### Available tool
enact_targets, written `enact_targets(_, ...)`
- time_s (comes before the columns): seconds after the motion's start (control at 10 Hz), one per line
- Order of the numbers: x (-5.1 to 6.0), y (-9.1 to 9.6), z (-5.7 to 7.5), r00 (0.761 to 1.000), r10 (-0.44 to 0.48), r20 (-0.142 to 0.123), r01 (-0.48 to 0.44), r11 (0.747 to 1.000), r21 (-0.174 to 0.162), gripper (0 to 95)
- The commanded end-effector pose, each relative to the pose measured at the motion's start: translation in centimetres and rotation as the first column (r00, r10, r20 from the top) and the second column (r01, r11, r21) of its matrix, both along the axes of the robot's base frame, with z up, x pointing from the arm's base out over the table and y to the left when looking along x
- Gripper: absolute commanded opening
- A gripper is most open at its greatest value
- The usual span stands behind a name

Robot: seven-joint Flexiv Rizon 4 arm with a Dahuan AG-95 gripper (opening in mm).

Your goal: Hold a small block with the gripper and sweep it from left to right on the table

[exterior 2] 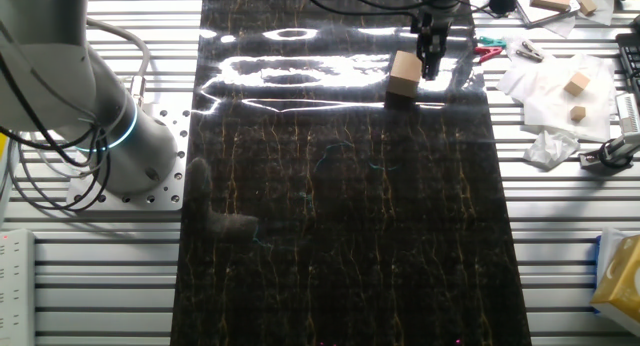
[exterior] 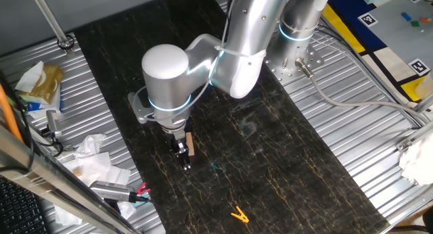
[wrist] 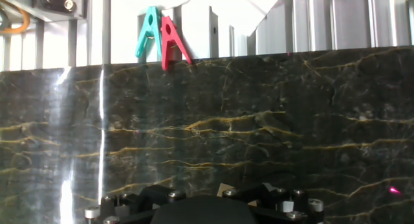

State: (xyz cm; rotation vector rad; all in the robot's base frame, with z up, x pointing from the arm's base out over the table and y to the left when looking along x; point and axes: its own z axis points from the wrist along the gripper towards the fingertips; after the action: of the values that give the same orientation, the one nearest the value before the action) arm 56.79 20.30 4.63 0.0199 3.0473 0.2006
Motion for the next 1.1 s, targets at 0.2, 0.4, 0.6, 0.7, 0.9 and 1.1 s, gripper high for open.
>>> enact_targets(0.2, 0.0, 0.0, 0.0, 1.000, 0.005, 0.006, -0.005, 1.000, -0.011, 76.0)
enact_targets(0.4, 0.0, -0.3, 0.2, 1.000, 0.012, 0.009, -0.011, 0.999, -0.050, 76.0)
enact_targets(0.6, -0.3, -1.2, 0.6, 0.999, 0.028, 0.021, -0.026, 0.998, -0.053, 76.0)
enact_targets(0.7, -0.4, -1.5, 0.8, 0.999, 0.032, 0.023, -0.031, 0.998, -0.052, 76.0)
enact_targets(0.9, -0.9, -3.2, 1.2, 0.998, 0.052, 0.035, -0.050, 0.998, -0.041, 76.0)
enact_targets(1.1, -1.3, -4.3, 1.2, 0.997, 0.061, 0.038, -0.060, 0.998, -0.022, 76.0)
